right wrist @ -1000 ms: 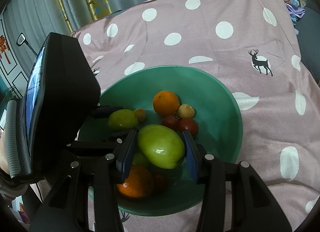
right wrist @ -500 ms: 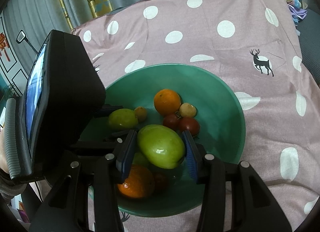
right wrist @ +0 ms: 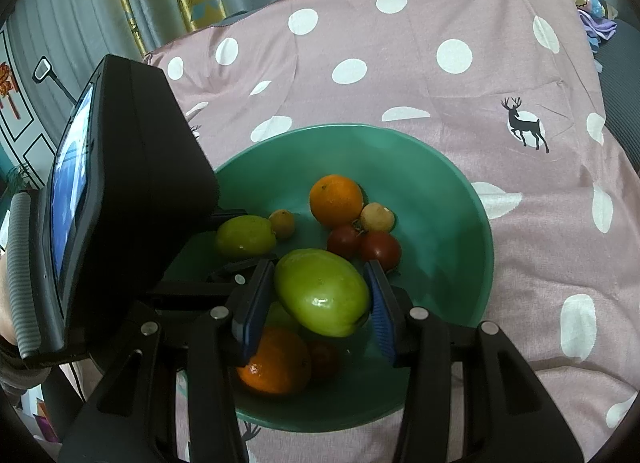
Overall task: Organize fruits
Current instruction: 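Lower both held plums into the teal bowl, then open both tools to release the plums into the bowl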
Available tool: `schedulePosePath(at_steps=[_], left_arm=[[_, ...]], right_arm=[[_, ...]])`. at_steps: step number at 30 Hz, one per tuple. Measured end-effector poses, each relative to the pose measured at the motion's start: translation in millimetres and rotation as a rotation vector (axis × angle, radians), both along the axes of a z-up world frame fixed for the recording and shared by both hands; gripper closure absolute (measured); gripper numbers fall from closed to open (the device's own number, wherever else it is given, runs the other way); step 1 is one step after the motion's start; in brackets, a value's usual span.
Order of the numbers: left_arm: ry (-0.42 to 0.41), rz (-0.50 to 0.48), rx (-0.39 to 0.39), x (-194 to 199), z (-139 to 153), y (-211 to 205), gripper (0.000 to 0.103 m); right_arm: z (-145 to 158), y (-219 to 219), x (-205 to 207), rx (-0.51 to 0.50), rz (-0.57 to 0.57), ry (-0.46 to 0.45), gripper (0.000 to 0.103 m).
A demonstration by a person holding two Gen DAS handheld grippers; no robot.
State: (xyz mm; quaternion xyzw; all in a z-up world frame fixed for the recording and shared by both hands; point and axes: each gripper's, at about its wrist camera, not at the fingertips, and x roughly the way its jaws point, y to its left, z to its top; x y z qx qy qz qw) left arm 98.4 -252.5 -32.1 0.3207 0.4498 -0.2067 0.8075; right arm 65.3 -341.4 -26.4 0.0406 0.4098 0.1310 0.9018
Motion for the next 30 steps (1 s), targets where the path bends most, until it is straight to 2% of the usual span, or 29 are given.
schedulePosePath(at_steps=[30], left_arm=[[-0.011, 0.027, 0.011, 2.2, 2.8, 1.1, 0.065]], right_arm=[[-1.5, -2.4, -1.8, -0.001, -0.011, -0.001, 0.056]])
